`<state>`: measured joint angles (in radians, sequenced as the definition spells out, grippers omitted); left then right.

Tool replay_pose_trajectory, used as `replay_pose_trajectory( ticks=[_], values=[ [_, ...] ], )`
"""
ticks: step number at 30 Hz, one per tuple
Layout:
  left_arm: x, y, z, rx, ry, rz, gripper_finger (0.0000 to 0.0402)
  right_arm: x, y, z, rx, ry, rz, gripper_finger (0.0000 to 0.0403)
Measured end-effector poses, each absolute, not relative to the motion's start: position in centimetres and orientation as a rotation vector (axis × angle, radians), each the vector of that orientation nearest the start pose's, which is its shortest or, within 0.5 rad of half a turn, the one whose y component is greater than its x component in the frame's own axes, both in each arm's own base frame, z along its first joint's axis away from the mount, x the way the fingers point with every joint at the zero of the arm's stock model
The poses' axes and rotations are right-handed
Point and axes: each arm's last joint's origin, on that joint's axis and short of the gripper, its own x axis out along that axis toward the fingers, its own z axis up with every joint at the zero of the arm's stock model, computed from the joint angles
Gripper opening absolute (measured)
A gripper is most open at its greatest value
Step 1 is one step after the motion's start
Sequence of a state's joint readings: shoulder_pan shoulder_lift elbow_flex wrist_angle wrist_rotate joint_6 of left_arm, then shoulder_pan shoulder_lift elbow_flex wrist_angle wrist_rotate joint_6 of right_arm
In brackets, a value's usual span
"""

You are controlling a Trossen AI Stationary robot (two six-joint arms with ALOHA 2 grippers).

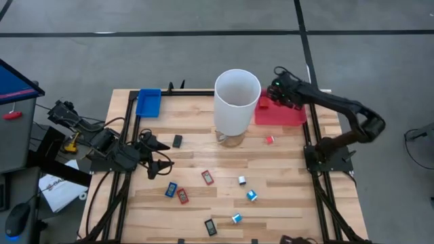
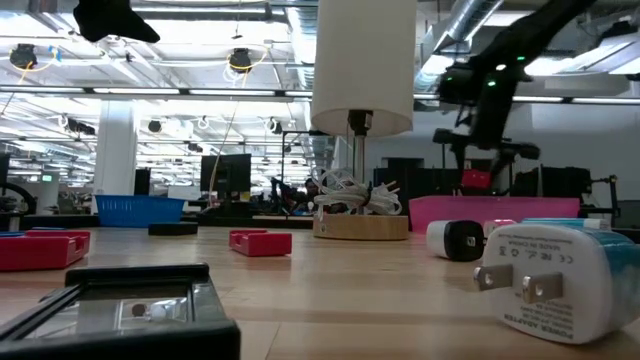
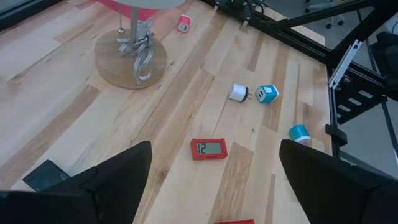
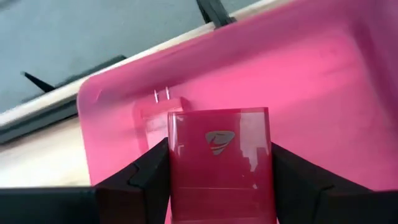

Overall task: Pick & Place Office items
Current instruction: Put the red charger adapter into the pink bin

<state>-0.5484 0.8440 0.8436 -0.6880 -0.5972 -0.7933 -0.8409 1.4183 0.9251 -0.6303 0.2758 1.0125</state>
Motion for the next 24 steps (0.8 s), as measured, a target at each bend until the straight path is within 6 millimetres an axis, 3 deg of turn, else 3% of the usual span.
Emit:
replay_pose_trajectory(
  ticks=[5,10,16,24],
  values=[
    [14.5,-7.0,30.1,-0.395,0.537,0.252,0.0351,19.5,-23.0,21.9,1.03,0.626,-1.532,0.0202],
    [14.3,-7.1,30.0,-0.382,0.559,0.246,0.0351,20.7,-25.0,21.0,1.024,0.734,-1.517,0.0202],
    [14.2,-7.0,29.8,-0.37,0.576,0.252,0.0351,22.3,-24.8,19.3,1.027,0.812,-1.48,0.0202],
    [14.0,-6.9,29.9,-0.379,0.581,0.235,0.0351,22.6,-24.9,19.1,0.998,0.804,-1.485,0.0202]
  ],
)
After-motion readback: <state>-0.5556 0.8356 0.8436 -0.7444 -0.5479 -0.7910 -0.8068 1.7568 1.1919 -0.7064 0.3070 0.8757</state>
